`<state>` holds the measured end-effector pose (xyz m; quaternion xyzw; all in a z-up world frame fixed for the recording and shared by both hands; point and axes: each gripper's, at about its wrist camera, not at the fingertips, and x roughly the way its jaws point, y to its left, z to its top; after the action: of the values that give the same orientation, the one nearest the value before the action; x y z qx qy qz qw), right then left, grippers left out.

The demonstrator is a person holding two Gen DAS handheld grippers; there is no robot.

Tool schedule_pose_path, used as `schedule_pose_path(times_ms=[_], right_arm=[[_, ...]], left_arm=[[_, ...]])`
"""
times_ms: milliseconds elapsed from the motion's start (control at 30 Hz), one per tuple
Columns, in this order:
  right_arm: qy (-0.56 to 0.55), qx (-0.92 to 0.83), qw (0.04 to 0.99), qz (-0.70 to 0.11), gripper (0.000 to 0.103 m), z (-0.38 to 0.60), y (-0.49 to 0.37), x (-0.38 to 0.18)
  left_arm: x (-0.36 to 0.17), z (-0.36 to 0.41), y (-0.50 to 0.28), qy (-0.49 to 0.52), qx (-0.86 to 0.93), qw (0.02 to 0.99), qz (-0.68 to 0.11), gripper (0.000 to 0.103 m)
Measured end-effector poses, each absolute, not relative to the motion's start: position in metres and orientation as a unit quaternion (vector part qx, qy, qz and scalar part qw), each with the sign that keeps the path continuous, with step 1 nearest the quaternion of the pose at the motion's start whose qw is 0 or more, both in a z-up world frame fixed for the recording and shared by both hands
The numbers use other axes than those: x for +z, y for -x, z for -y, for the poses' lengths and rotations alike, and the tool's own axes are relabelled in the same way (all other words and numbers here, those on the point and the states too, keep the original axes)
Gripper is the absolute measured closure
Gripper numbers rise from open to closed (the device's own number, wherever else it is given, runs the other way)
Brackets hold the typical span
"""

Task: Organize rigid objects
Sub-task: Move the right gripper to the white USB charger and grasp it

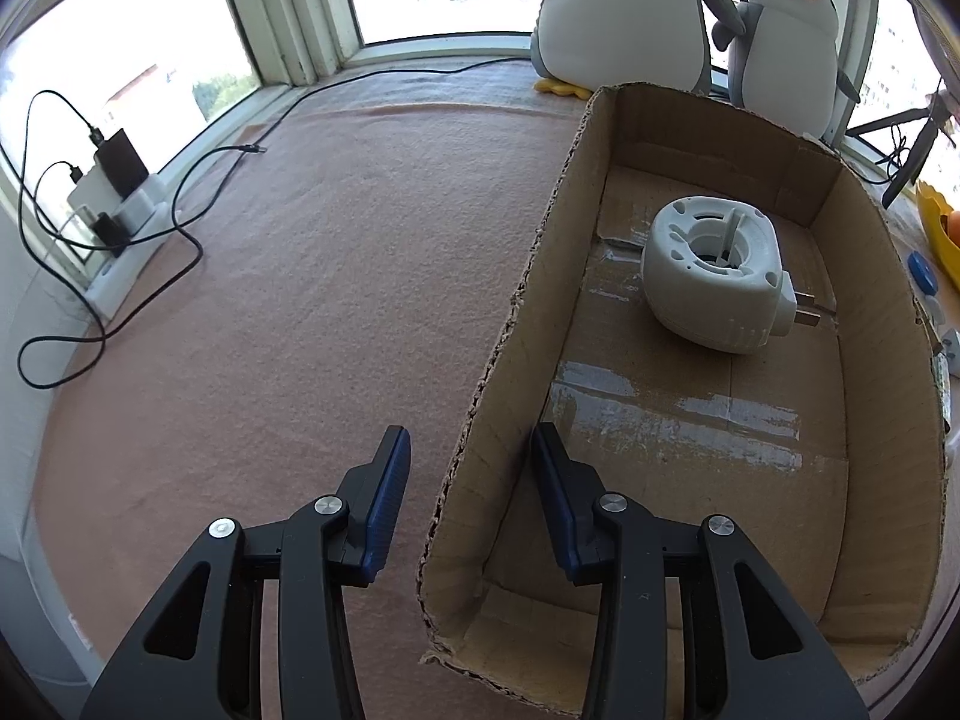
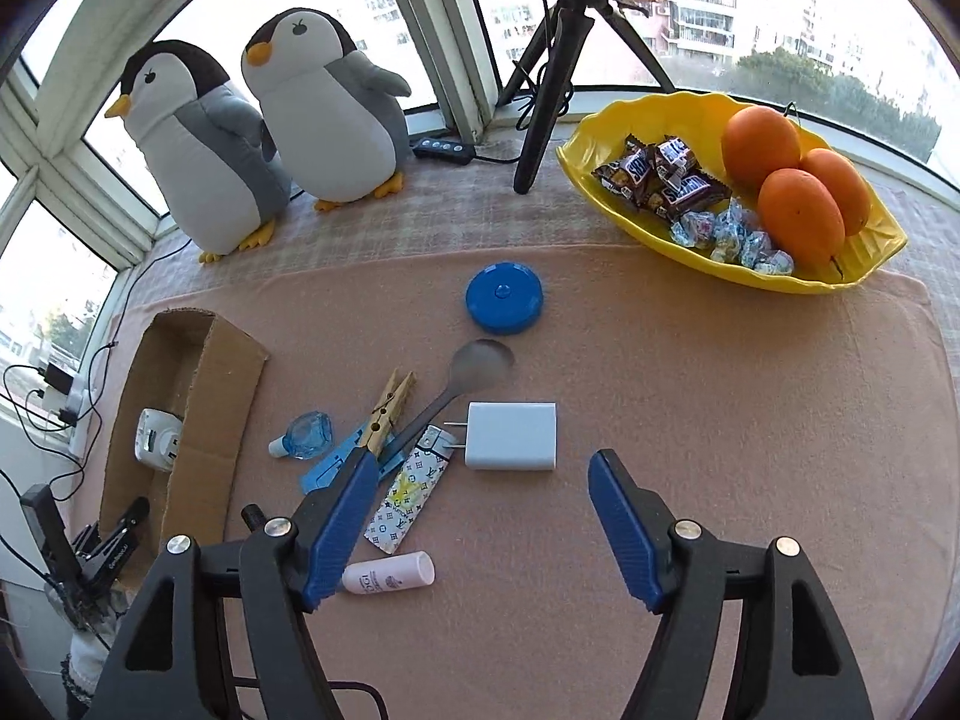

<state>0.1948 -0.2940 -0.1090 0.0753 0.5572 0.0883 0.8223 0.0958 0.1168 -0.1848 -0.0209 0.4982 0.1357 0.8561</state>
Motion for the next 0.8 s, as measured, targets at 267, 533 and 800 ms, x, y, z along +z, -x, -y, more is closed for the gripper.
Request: schedule_pose_path(times_ms=[267,533,800], right_arm=[[-0.100,0.078,0.794,-0.594,0.034,0.300,-0.220,-0.144],[-0.075,0.067,0.787,-0.609,0.034,0.294,-0.234,-0.162],[-0.053,0.065,0.784,-0.615,0.034,0.288,-0.239,-0.169]], left_arm=[[-0.185,-0.115,-0.096,0.018,0.137,0.856,-0.499,0.063],[-0.185,-0.115,-0.096,0.018,0.137,0.856,-0.499,0.063],[-0.185,-0.115,-0.096,0.018,0.138,0.856,-0.499,0.063]])
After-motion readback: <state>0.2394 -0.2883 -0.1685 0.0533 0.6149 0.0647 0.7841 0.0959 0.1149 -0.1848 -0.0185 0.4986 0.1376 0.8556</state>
